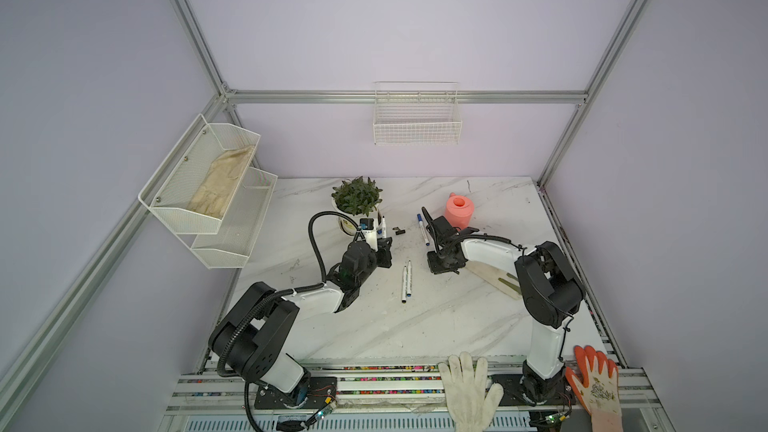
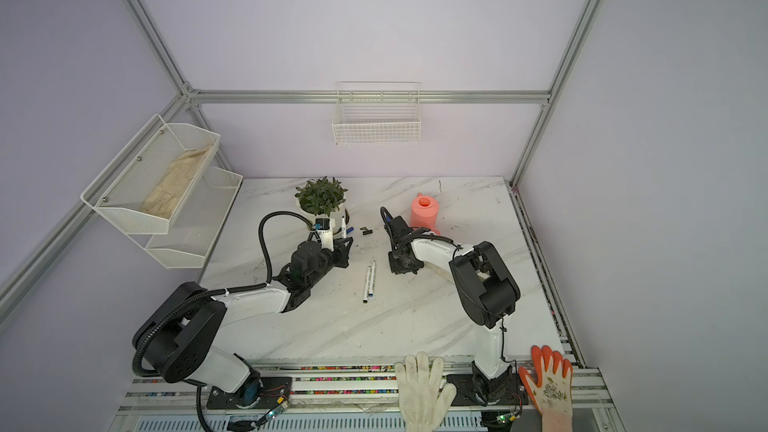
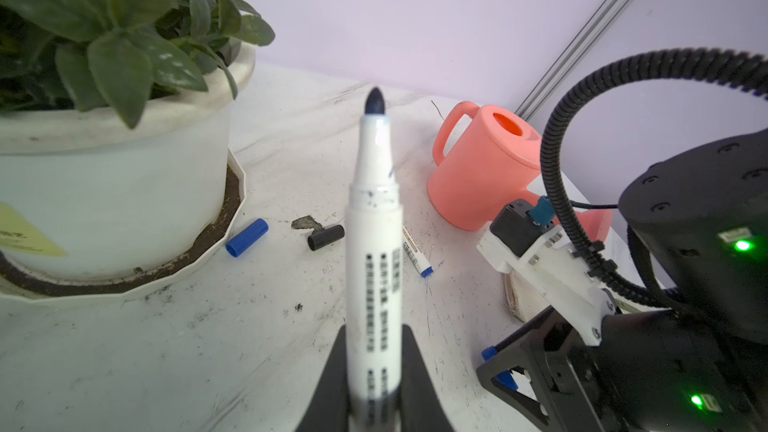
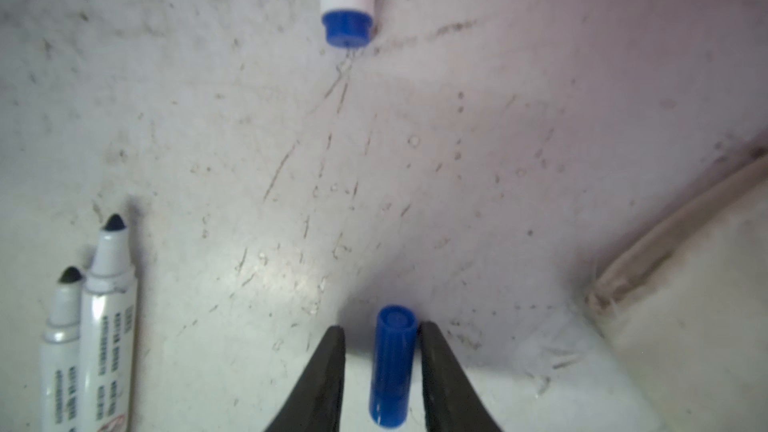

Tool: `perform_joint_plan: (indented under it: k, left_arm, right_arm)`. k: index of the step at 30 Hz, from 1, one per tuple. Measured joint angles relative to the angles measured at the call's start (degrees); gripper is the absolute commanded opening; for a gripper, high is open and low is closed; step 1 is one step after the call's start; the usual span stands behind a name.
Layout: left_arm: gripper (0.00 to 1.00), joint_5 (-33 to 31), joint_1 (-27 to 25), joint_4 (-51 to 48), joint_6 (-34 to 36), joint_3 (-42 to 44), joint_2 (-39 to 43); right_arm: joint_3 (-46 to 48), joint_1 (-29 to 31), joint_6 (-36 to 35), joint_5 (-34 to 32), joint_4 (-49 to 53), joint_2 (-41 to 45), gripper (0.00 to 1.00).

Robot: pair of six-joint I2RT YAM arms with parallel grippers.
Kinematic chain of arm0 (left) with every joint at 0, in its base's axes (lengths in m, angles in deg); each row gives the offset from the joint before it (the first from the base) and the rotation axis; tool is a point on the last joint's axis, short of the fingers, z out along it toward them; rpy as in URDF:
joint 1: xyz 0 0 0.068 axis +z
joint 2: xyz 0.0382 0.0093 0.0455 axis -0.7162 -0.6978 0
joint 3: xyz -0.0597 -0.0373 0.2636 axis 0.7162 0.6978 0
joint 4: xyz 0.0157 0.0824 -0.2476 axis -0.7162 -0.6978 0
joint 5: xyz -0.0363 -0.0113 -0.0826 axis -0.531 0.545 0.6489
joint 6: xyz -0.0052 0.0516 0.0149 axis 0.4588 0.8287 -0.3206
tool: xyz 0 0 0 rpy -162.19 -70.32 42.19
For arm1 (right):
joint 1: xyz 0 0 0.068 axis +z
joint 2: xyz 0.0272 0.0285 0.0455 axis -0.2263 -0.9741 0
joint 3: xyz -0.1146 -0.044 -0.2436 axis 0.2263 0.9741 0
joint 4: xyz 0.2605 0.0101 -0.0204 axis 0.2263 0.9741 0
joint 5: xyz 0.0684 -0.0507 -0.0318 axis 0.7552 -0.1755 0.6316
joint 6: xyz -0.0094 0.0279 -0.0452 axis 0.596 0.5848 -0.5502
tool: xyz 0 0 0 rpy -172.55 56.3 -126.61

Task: Insert the pens into the pen caps
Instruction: 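Grasp the blue cap with the right gripper and lift it, then carry the blue cap with the right gripper above the upright marker tip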

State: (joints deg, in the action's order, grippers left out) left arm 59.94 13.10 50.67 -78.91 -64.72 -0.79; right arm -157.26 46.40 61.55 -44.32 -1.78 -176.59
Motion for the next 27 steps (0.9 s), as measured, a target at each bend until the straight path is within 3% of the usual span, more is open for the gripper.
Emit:
perform_joint_plan:
  k: [7,13,21,27]
  left_arm:
    - [0.0,0.8,0.0,-0.5,0.0,0.0,0.0]
    - [0.0,5.7,-0.1,-1.9,1.0,-0.1,0.0]
    - [0.0,13.2,-0.5,-7.6,4.6,-0.1,1.4]
    - [0.0,14.2,-2.4,-9.4,6.7,-0.2,2.0]
  right_arm:
    - [1.6,0.0,-1.2,-0.1,-1.0,0.9,0.25]
    - [-1.1,-1.4,-2.5,1.6,-1.1,-0.9,0.0]
    - [-3.9,-4.7,-4.3,10.7,-4.0,0.3,0.0]
    - [-3.3,-4.7,-1.0,19.9,-21.2,12.4,0.0]
